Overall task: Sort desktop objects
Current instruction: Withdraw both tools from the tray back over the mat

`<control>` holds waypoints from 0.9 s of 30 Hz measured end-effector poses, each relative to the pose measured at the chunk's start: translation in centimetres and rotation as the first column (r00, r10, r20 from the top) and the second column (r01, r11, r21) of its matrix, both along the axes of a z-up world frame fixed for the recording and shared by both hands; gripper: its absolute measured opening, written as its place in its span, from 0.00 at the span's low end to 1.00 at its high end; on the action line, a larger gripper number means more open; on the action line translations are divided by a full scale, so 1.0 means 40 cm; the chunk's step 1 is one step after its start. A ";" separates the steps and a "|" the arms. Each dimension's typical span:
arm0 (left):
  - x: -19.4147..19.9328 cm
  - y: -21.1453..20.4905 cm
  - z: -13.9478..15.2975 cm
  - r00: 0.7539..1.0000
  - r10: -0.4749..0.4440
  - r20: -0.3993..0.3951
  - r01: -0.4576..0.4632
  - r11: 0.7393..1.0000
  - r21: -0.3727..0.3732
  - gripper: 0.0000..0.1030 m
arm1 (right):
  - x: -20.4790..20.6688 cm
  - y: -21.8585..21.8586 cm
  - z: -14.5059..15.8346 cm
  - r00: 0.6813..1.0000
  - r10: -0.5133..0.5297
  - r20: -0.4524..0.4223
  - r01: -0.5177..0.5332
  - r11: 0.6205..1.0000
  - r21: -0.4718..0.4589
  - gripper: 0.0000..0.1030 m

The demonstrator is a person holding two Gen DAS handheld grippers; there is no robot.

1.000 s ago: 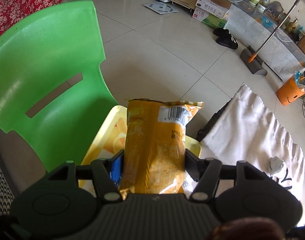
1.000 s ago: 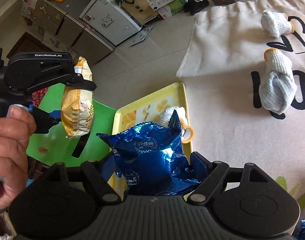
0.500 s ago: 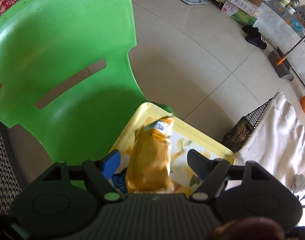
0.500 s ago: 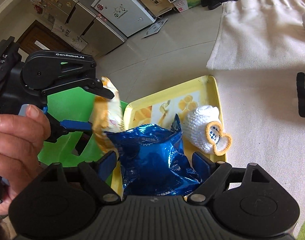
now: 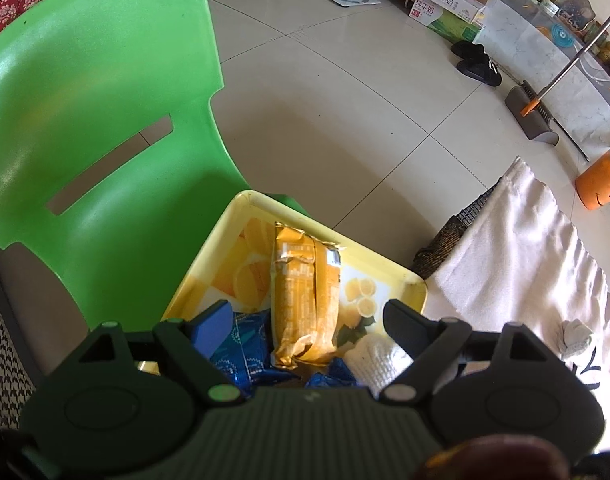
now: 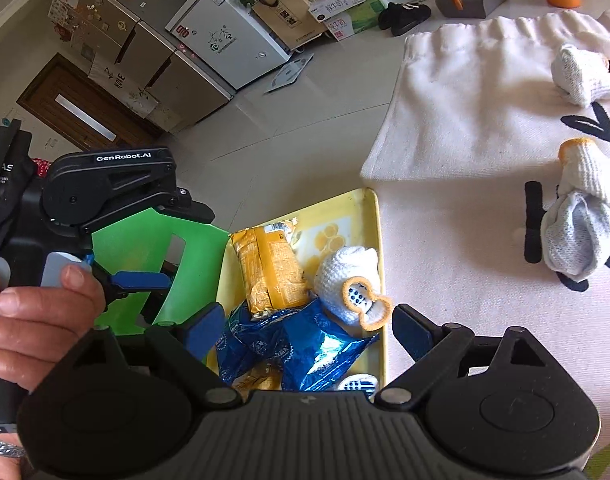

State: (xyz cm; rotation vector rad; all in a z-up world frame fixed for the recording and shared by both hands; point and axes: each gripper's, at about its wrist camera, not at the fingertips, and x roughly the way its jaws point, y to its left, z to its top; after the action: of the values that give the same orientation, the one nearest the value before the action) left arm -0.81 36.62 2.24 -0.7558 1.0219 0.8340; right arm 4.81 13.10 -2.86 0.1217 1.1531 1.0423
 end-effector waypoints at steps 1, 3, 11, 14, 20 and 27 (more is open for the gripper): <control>0.005 -0.012 0.004 1.000 -0.013 0.006 0.013 1.000 -0.001 0.85 | 0.008 -0.014 0.005 1.000 -0.007 0.008 0.007 1.000 -0.012 0.89; 0.024 -0.044 0.013 0.999 -0.049 0.016 0.049 0.999 -0.006 0.85 | 0.025 -0.044 0.011 1.000 -0.026 0.016 0.026 0.999 -0.029 0.89; 0.091 -0.194 0.010 0.980 -0.199 0.019 0.199 0.980 -0.028 0.85 | 0.115 -0.171 0.021 0.988 -0.146 0.049 0.151 0.977 -0.148 0.89; 0.120 -0.256 0.006 0.966 -0.259 0.022 0.260 0.965 -0.034 0.85 | 0.153 -0.234 0.024 0.978 -0.201 0.057 0.208 0.962 -0.177 0.89; 0.174 -0.377 -0.010 0.932 -0.362 0.003 0.362 0.932 -0.024 0.85 | 0.209 -0.342 0.031 0.957 -0.283 0.070 0.292 0.928 -0.231 0.89; 0.229 -0.482 -0.033 0.905 -0.426 -0.007 0.425 0.904 -0.039 0.85 | 0.257 -0.448 0.027 0.914 -0.403 0.050 0.400 0.873 -0.278 0.89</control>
State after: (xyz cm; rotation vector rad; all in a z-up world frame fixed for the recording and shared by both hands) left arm 8.34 17.32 0.90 -0.5264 1.1654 0.4427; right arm 15.08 -4.83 -1.79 0.1328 1.2102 0.5012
